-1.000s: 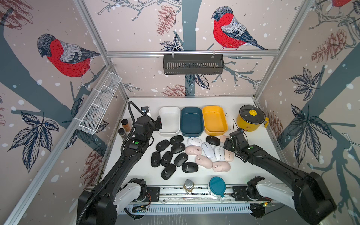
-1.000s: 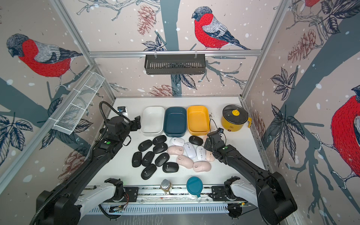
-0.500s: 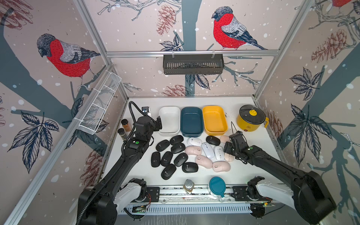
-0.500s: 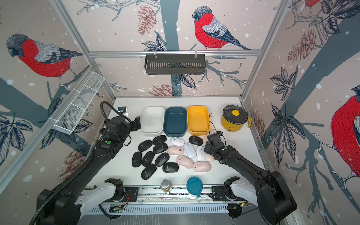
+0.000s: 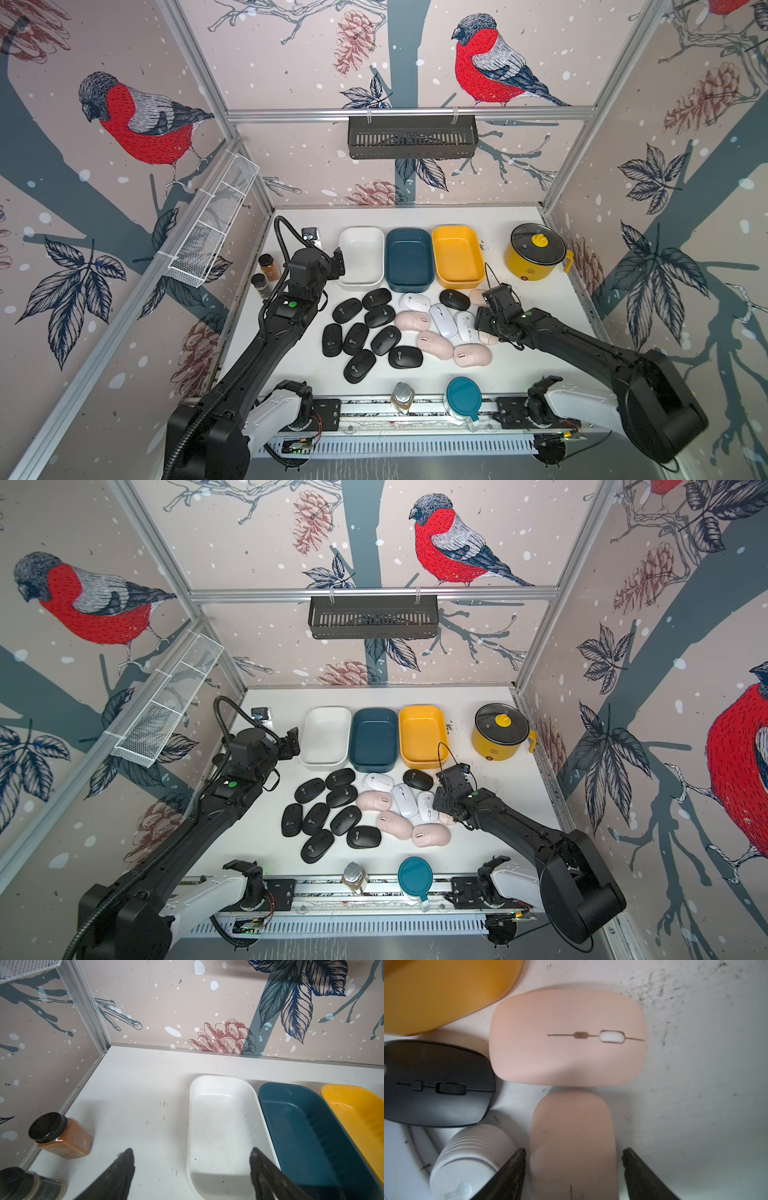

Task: Place the mice by color into the storage box
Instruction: Pick up the mouse from the center of the board.

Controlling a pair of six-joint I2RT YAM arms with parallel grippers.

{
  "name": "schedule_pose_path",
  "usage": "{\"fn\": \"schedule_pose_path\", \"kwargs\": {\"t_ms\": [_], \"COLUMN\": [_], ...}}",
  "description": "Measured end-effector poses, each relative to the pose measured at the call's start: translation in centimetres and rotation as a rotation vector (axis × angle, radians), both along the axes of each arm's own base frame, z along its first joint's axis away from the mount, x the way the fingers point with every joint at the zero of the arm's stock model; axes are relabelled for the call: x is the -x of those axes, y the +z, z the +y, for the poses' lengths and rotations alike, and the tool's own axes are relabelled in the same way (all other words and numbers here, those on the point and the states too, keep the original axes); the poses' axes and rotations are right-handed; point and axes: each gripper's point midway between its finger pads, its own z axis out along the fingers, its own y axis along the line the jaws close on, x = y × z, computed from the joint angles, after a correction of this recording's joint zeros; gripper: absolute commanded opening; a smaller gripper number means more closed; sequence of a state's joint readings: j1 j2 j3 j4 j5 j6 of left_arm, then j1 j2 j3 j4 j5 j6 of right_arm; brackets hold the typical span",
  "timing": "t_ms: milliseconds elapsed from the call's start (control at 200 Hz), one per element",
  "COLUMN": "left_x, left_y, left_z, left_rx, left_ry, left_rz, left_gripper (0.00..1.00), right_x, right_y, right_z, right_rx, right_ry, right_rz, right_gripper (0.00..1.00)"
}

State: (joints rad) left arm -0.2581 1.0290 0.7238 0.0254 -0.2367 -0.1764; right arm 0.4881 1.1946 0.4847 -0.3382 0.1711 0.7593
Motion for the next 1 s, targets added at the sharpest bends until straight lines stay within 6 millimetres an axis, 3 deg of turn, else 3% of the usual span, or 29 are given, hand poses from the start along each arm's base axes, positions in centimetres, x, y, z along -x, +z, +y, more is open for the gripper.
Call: {"fn": "schedule_pose_path", "kwargs": {"t_ms": [640,891,1001], "left_x": [0.1,0.2,0.1], "left_y": [0.3,0.5,0.4], "left_z": [0.8,1.0,1.0], "left_rx": [-0.015,-0.015,-0.012], "left_ry": [0.045,0.051,0.052], "left_rz": [-0.01,-0.015,-0.014], "left_gripper": [0.85,0.86,0.86], "right_x": [0.4,0.4,0.5], "right_y": [-1.0,-1.0,-1.0], "right_z": [0.1,0.6,0.5], "right_rx": [0.102,0.101,0.099], "right_ry": [0.013,0.01,0.004], "right_rz": [0.035,0.029,0.029], "right_gripper": [0.71,0.67,0.58]}}
